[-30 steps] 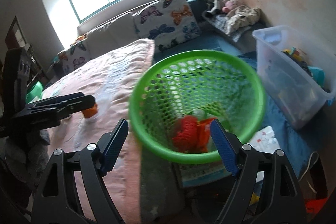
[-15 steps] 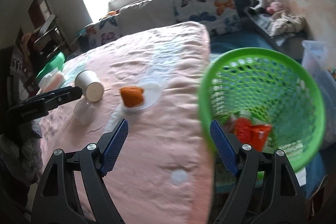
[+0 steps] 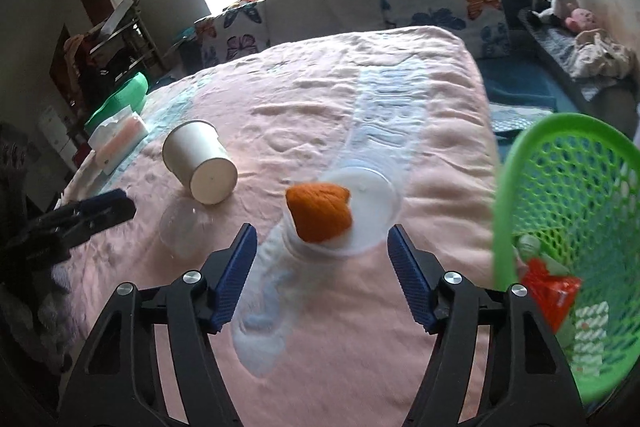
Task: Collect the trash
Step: 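Grasp the clear round lid with the left tool while the right tool grasps the orange sponge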
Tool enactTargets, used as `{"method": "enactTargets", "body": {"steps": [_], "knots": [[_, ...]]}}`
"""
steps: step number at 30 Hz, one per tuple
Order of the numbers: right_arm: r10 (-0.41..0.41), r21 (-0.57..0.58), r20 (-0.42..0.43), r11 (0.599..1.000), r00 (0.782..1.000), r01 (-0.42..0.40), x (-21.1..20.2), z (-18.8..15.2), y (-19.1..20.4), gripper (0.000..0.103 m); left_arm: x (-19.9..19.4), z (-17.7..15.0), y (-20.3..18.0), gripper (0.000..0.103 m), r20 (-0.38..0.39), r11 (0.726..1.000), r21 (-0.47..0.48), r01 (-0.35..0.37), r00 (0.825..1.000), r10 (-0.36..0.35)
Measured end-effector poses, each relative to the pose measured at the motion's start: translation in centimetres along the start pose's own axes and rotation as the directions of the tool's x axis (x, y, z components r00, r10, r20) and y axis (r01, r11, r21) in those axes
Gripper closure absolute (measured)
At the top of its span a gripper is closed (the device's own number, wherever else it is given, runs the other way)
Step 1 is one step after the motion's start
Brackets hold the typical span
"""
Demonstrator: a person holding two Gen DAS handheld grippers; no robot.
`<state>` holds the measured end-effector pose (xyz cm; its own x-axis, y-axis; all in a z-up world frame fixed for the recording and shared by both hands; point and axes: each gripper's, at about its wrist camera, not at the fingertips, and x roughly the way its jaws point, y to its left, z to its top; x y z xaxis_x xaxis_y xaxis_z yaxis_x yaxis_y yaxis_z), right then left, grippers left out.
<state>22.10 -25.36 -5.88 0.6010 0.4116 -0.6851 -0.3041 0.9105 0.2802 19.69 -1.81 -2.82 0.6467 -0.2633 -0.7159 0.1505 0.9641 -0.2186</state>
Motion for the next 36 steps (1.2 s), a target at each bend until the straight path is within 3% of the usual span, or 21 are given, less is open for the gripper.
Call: {"method": "enactTargets", "body": {"steps": [10, 17, 27, 36], "knots": [[-0.007, 0.01, -0.059, 1.0, 0.998, 0.007, 4.0, 1.0, -0.6, 0.047, 0.8, 0.2, 2.2, 0.037, -0.019, 0.999, -0.047, -0.008, 1.0, 0.007], [-0.006, -0.012, -0.076, 1.0, 0.997, 0.005, 4.7, 0.9, -0.3, 0.058, 2.2, -0.2, 1.3, 0.037, -0.054, 1.0, -0.005, 0.002, 0.999, -0.002], [0.019, 0.015, 0.001, 1.0, 1.0, -0.019, 1.7, 1.3, -0.3, 0.063, 4.7, -0.8, -0.4, 0.037, -0.084, 0.998, 0.064, 0.006, 0.996, -0.001], [0.002, 0.028, 0.066, 1.0, 0.998, -0.004, -2.3, 1.1, -0.8, 0.063, 6.1, -0.9, -1.3, 0.045, -0.087, 0.996, 0.088, -0.015, 0.996, 0.022]]}}
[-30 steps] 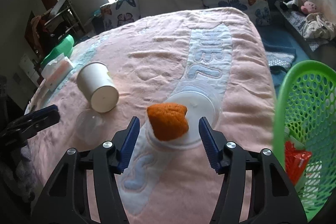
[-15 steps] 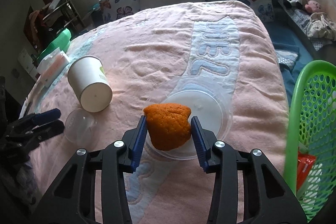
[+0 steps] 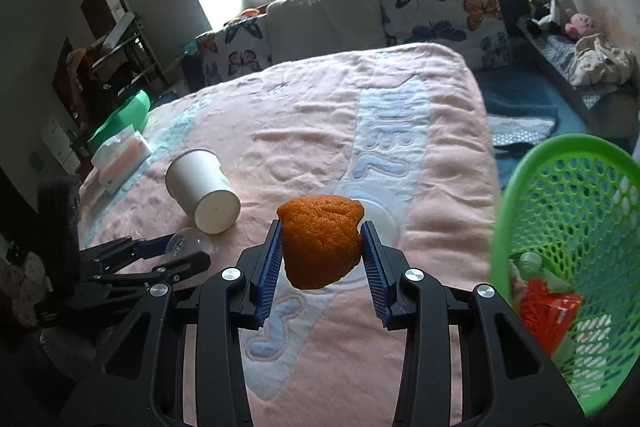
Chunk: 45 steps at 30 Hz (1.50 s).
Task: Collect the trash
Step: 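Grasp the clear round lid with the left tool while the right tool grasps the orange sponge, then drop the orange sponge into the basket with the right tool while the left tool drops the lid there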
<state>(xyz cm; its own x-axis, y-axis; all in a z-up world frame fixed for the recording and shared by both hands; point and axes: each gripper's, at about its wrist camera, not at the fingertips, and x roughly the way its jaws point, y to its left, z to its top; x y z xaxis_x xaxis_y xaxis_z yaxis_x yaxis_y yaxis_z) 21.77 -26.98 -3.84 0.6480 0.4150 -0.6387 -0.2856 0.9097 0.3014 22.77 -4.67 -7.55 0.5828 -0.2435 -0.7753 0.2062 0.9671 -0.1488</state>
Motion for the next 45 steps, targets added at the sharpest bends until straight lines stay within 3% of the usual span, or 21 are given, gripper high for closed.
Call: {"method": "enactTargets", "body": {"steps": [11, 20, 30, 32, 33, 45], "knots": [[-0.084, 0.067, 0.023, 0.994, 0.996, 0.082, -2.7, -1.5, -3.4, 0.063, -1.0, -0.3, -0.9, 0.049, 0.023, 0.999, 0.033, -0.022, 1.0, 0.021], [-0.184, 0.139, 0.022, 0.974, 0.983, 0.179, -4.9, -2.5, -8.0, 0.063, -4.5, -0.7, -3.0, 0.049, 0.043, 0.996, 0.067, 0.067, 0.997, -0.07], [-0.29, 0.213, 0.007, 0.935, 0.957, 0.282, -6.5, -3.3, -13.2, 0.059, -5.8, 1.8, -8.3, 0.049, 0.061, 0.977, 0.137, 0.163, 0.983, -0.173], [-0.304, 0.229, 0.008, 0.928, 0.953, 0.294, -6.9, -3.5, -14.1, 0.046, -5.7, 2.5, -9.6, 0.049, 0.063, 0.972, 0.158, 0.174, 0.981, -0.186], [-0.311, 0.239, 0.015, 0.924, 0.95, 0.298, -7.3, -3.7, -14.5, 0.046, -5.6, 2.8, -10.1, 0.049, 0.061, 0.969, 0.164, 0.182, 0.979, -0.195], [-0.332, 0.264, 0.059, 0.915, 0.941, 0.306, -11.5, -5.3, -15.8, 0.044, -2.0, 6.0, -19.0, 0.049, -0.012, 0.922, 0.261, 0.288, 0.955, -0.295]]}}
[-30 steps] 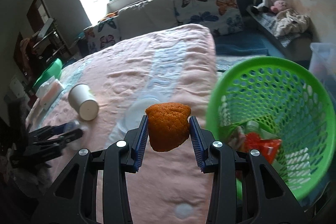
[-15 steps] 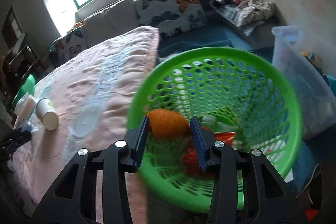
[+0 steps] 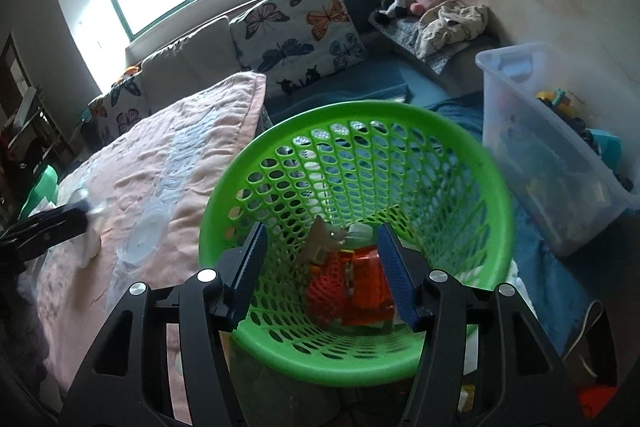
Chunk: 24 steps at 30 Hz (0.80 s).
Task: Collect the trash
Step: 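Drop the orange sponge into the basket with the right tool while the left tool drops the lid there, then move both tools back over the bed toward the remaining items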
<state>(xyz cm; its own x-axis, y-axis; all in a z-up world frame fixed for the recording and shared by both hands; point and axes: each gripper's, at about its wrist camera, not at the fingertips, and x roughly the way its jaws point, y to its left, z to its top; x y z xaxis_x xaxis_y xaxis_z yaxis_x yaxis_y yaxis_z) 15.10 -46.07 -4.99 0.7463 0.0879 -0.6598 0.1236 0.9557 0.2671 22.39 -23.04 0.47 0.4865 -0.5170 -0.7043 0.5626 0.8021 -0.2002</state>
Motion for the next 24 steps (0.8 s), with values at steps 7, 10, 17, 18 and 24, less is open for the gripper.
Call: {"method": "enactTargets", "body": {"steps": [7, 10, 17, 18, 24], "knots": [[-0.03, -0.005, 0.031, 1.0, 0.999, 0.03, -2.1, -0.9, -1.1, 0.038, 4.1, 1.7, -4.0, 0.049, -0.051, 0.997, 0.056, 0.047, 0.998, -0.044], [-0.042, 0.0, 0.036, 0.999, 0.998, 0.042, -2.7, -1.3, -1.6, 0.037, 6.1, 1.8, -5.4, 0.049, -0.085, 0.996, 0.07, 0.059, 0.995, -0.053], [-0.057, 0.035, 0.038, 0.998, 0.998, 0.055, -3.5, -2.3, -3.3, 0.035, 8.7, 1.8, -7.3, 0.048, -0.129, 0.994, 0.091, 0.065, 0.99, -0.053], [-0.056, 0.04, 0.037, 0.998, 0.998, 0.055, -3.5, -2.4, -3.4, 0.035, 9.1, 1.8, -7.5, 0.048, -0.134, 0.994, 0.091, 0.067, 0.99, -0.055], [-0.058, 0.047, 0.035, 0.997, 0.998, 0.057, -3.9, -2.9, -3.7, 0.035, 9.0, 1.6, -8.2, 0.034, -0.127, 0.991, 0.103, 0.083, 0.989, -0.07]]}}
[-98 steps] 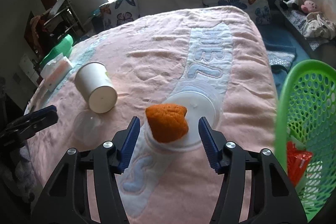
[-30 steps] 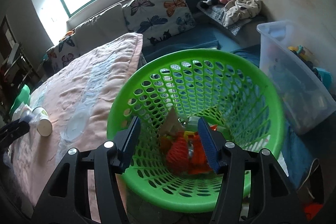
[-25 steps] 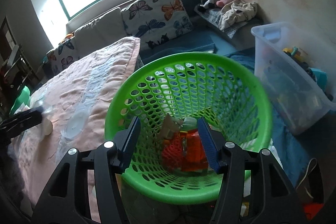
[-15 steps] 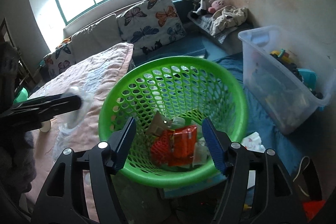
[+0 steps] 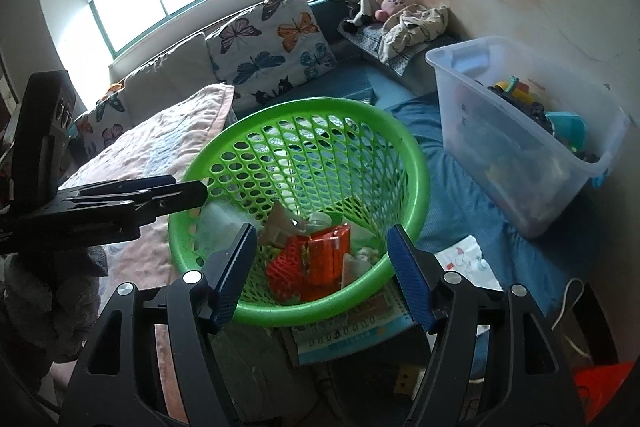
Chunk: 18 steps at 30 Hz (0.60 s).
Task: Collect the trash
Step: 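Move both tools back over the bed toward the remaining items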
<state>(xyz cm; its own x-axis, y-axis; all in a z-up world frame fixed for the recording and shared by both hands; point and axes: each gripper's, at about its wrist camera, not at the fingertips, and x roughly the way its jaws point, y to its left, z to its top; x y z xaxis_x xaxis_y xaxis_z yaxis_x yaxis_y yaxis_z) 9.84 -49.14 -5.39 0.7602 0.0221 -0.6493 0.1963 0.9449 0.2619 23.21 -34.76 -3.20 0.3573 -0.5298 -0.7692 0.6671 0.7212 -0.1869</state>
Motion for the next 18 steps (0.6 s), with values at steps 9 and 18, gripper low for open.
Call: {"method": "enactTargets", "body": {"steps": [9, 18], "knots": [[0.055, -0.05, -0.008, 0.997, 0.998, -0.055, 0.2, 0.1, 2.9, 0.034, -3.9, -2.7, 2.4, 0.034, 0.037, 0.997, -0.042, -0.058, 0.998, 0.059], [0.125, -0.137, -0.041, 0.982, 0.991, -0.129, 1.7, 0.5, 7.9, 0.029, -8.3, -6.9, 8.8, 0.034, 0.04, 0.956, -0.217, -0.196, 0.977, 0.209]]}}
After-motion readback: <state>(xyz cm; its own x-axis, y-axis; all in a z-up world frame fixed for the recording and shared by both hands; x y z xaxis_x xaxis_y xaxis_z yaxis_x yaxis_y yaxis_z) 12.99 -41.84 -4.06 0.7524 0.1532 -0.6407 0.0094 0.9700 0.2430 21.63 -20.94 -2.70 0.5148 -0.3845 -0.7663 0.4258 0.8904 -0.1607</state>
